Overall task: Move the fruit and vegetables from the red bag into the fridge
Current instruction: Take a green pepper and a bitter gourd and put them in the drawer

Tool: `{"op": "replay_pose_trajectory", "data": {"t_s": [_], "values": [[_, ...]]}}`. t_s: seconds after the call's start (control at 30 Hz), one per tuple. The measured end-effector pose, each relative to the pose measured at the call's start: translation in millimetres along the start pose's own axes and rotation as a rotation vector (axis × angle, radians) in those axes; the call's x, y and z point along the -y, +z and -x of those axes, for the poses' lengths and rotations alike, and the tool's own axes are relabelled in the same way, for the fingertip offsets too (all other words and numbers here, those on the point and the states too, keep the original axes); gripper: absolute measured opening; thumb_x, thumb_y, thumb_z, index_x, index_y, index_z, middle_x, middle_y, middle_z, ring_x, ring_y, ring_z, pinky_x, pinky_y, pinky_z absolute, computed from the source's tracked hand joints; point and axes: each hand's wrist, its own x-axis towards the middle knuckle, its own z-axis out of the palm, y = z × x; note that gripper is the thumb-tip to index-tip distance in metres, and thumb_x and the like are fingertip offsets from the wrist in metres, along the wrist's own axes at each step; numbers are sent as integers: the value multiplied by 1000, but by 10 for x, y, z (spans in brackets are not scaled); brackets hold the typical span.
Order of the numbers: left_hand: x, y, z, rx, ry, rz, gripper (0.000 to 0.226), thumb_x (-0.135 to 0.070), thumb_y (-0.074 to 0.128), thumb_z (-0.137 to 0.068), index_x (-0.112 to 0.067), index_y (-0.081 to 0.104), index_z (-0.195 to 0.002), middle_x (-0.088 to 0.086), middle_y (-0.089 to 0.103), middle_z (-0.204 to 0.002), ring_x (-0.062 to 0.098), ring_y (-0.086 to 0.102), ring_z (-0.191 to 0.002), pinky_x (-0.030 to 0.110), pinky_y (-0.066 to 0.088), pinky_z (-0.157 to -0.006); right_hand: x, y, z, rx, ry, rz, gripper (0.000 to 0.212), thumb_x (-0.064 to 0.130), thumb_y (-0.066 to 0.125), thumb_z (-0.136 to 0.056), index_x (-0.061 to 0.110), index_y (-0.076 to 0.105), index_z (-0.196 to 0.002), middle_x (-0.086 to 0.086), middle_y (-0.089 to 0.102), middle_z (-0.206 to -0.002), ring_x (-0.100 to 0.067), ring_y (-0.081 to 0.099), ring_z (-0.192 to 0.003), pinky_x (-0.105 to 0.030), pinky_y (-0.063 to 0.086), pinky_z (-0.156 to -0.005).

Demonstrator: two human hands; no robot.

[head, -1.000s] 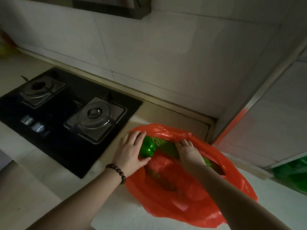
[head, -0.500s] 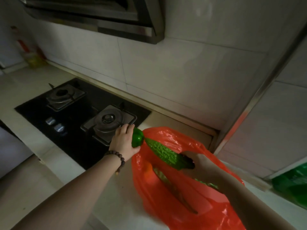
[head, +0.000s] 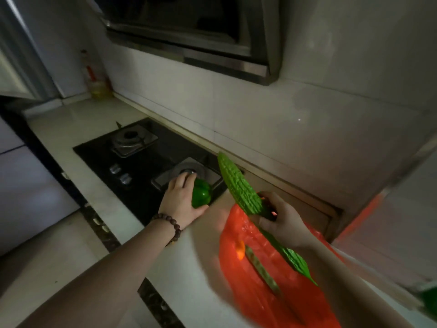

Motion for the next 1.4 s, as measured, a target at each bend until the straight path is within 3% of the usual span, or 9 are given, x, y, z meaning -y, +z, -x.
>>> {"op": "replay_pose_trajectory", "data": {"t_s": [0.27, 0.43, 0.57, 0.6, 0.67, 0.77, 0.93, 1.07, 1.4], "values": [[1153, -1124, 425, -197, -144, -19, 92, -49, 75, -70, -16, 29, -142, 7, 31, -141, 31, 32, -126, 43, 37, -103, 1234, 938, -410, -39, -167, 20, 53, 29, 73, -78, 22, 51, -125, 7, 61, -98, -8, 58, -89, -14, 38, -74], [2176, -1869, 1045, -318, -262, -12, 89, -50, 73, -71, -17, 29, -142, 7, 34, -139, 29, 33, -124, 43, 36, -103, 2262, 1893, -580, -16, -274, -13, 54, 35, 73, -78, 22, 51, -126, 7, 61, -103, -6, 56, -94, -18, 41, -81], [2960, -2407, 1595, -404, -363, -51, 88, -51, 72, -71, -17, 31, -141, 5, 36, -138, 26, 32, -125, 42, 37, -104, 3028, 2816, -661, 65, -400, -35, 55, 33, 72, -80, 20, 49, -128, 7, 59, -105, -5, 54, -93, -2, 36, -70], [3133, -2526, 1725, -420, -385, -75, 88, -51, 72, -72, -16, 31, -141, 5, 36, -138, 26, 33, -125, 42, 36, -104, 3203, 3044, -669, 84, -432, -30, 56, 34, 71, -80, 20, 48, -129, 6, 59, -106, -6, 53, -93, -3, 37, -72], [3453, -2742, 1970, -449, -426, -120, 88, -50, 73, -71, -15, 33, -141, 6, 38, -137, 28, 34, -124, 42, 36, -103, 3536, 3462, -677, 112, -512, -16, 55, 34, 70, -81, 20, 48, -129, 1, 60, -111, -13, 56, -98, -19, 44, -81], [3859, -3039, 2278, -488, -491, -179, 87, -49, 75, -71, -13, 35, -140, 8, 40, -136, 31, 36, -122, 42, 35, -102, 3975, 3987, -699, 126, -612, -14, 53, 36, 67, -82, 17, 47, -128, -3, 58, -108, -19, 57, -96, -35, 50, -79], [4424, -3477, 2552, -544, -573, -239, 87, -51, 74, -70, -14, 35, -139, 7, 39, -135, 32, 36, -122, 44, 37, -102, 4614, 4576, -819, 129, -725, 12, 51, 36, 64, -84, 20, 46, -129, 0, 55, -105, -15, 53, -89, -30, 46, -70], [4872, -3735, 2546, -589, -605, -265, 88, -52, 72, -72, -14, 33, -140, 7, 39, -136, 32, 36, -122, 44, 37, -102, 5029, 4925, -1086, 170, -796, 10, 46, 35, 63, -84, 22, 48, -126, -2, 55, -102, -18, 54, -85, -35, 48, -67], [6217, -4268, 1777, -650, -654, -350, 88, -49, 73, -72, -17, 31, -142, 7, 37, -138, 31, 34, -126, 43, 37, -102, 5882, 5777, -2687, 138, -950, 15, 44, 32, 64, -83, 20, 50, -124, -5, 57, -101, -21, 54, -87, -33, 44, -64]]}}
